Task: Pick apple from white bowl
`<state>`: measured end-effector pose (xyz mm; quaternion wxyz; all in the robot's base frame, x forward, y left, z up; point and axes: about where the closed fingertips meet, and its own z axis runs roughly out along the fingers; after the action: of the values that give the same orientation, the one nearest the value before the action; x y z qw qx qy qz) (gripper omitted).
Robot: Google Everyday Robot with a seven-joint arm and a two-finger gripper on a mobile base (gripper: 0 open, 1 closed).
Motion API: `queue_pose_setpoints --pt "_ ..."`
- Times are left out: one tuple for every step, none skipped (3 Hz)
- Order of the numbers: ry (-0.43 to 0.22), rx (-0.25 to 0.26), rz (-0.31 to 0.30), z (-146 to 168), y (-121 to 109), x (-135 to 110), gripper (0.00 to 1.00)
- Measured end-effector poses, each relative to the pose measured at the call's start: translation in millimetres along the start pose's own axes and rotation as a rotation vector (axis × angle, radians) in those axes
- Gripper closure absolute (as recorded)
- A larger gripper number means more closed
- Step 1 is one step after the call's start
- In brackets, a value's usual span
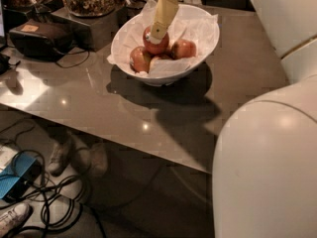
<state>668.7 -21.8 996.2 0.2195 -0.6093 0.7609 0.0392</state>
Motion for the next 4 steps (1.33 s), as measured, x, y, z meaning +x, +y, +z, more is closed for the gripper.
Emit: queue_pose_setpoints --pt "-0.003 -0.040 0.040 14.5 -2.1 4.2 0.18" --pt "-0.004 -0.071 0.059 23.5 -0.2 6.7 0.14" --pt "-0.004 -0.092 0.067 30.4 1.4 7.2 0.12" --pt "-0.001 -0.118 0.062 40.3 3.1 3.4 0.11"
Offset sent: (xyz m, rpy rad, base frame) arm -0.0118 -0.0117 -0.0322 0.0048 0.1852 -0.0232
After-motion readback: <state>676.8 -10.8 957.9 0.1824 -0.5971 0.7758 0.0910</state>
